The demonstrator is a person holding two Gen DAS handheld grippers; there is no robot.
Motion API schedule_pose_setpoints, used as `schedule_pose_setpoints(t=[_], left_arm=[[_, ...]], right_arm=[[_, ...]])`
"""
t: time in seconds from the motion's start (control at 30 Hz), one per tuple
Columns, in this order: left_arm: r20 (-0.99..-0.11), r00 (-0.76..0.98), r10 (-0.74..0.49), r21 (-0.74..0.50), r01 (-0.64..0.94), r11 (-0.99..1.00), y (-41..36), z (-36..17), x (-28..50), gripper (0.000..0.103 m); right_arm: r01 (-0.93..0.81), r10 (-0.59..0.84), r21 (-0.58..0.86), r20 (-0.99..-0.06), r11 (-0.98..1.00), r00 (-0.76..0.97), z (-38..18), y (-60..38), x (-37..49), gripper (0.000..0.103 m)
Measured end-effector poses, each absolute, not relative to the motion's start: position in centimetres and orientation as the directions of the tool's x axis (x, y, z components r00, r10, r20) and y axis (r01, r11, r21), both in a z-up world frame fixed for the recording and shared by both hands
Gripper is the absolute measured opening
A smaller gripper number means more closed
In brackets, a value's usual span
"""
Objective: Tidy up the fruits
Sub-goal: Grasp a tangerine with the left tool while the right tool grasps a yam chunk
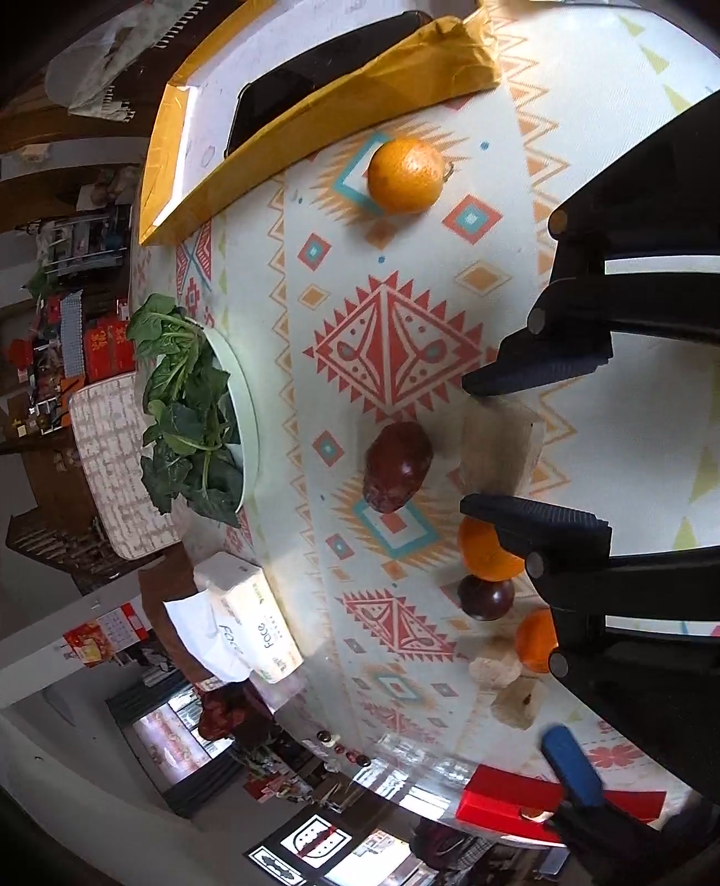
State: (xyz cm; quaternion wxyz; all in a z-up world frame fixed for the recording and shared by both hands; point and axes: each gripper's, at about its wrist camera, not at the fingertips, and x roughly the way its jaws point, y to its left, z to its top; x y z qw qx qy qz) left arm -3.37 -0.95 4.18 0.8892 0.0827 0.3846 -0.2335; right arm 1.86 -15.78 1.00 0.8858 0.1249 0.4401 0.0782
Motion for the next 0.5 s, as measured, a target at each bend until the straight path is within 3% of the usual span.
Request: schedule_pose_setpoints(t=[0.1, 0.17, 0.27, 0.3, 0.5], left_arm=[[-0.743, 0.579, -0.336, -0.009, 0.493, 0.870, -1.6, 3.2, -1.9, 0.054], [-0.757, 0.567, -0.326, 0.003, 0.501, 0.866, -1.9, 2.5, -1.2, 0.046], [-0.763, 0.564, -0.314, 0.026, 0.513, 0.858, -2.4, 2.0, -0.7, 0.043], [-0.767, 0.556, -0.319, 0.023, 0.521, 0.854, -2.5, 1.8, -0.5, 0.032], [-0.773, 0.548, -0.320, 0.017, 0.522, 0.853, -2.8, 1.7, -0.5, 0.033]], right_arm=[[-0.021, 0.256, 0.303, -0.762, 0.953, 0.595, 1.0, -16.3, 1.5, 0.040], [-0.014, 0.264, 0.318, -0.762, 0.948, 0.591, 0.9, -16.8, 1.5, 0.040], [-0.013, 0.271, 0.326, -0.762, 0.945, 0.588, 0.9, -16.9, 1.7, 0.040], [-0.014, 0.269, 0.323, -0.763, 0.946, 0.588, 0.9, -16.9, 1.7, 0.040], [-0.015, 0.253, 0.302, -0.770, 0.953, 0.585, 1.1, -16.5, 1.4, 0.040]])
